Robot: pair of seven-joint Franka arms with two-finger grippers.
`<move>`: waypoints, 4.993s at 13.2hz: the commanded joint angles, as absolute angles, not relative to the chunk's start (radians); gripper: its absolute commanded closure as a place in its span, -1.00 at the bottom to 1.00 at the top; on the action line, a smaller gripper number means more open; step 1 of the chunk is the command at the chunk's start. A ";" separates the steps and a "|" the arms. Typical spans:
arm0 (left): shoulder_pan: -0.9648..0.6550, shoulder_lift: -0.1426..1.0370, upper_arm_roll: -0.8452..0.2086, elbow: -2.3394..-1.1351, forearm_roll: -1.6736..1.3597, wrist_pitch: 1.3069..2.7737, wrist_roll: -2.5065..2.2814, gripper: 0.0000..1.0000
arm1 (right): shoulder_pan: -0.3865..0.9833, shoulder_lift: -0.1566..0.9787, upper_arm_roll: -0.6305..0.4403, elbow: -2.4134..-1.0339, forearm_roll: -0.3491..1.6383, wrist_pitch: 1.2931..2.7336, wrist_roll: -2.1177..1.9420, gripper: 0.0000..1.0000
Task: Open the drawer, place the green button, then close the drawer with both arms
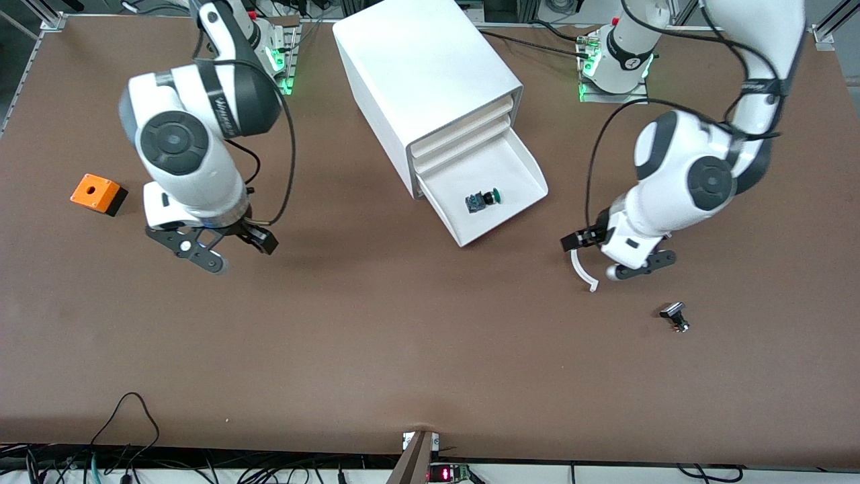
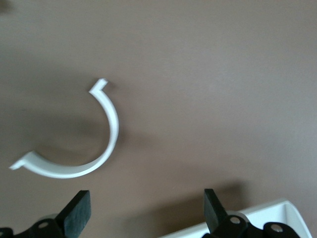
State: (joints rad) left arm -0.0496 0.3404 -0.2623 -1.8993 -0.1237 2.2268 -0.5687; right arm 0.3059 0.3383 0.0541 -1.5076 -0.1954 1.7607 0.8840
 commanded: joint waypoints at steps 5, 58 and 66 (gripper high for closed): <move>-0.167 0.396 -0.258 -2.039 -0.071 2.516 -0.794 -1.00 | 0.039 0.222 0.164 -1.511 -0.126 1.746 0.495 -1.00; 0.110 -0.089 -0.250 -1.812 0.081 1.717 -0.163 -1.00 | -0.023 0.005 -0.075 -1.732 -0.008 1.686 -0.064 -1.00; 0.106 -0.087 -0.225 -1.799 0.064 1.707 -0.166 -1.00 | -0.020 0.003 -0.072 -1.720 -0.014 1.677 -0.074 -1.00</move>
State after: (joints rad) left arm 0.1168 -0.0877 -0.2312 -1.8246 0.0559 1.7335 -0.1851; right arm -0.0193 0.0063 -0.0745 -1.7329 -0.0182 1.6911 -0.0552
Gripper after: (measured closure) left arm 0.000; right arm 0.000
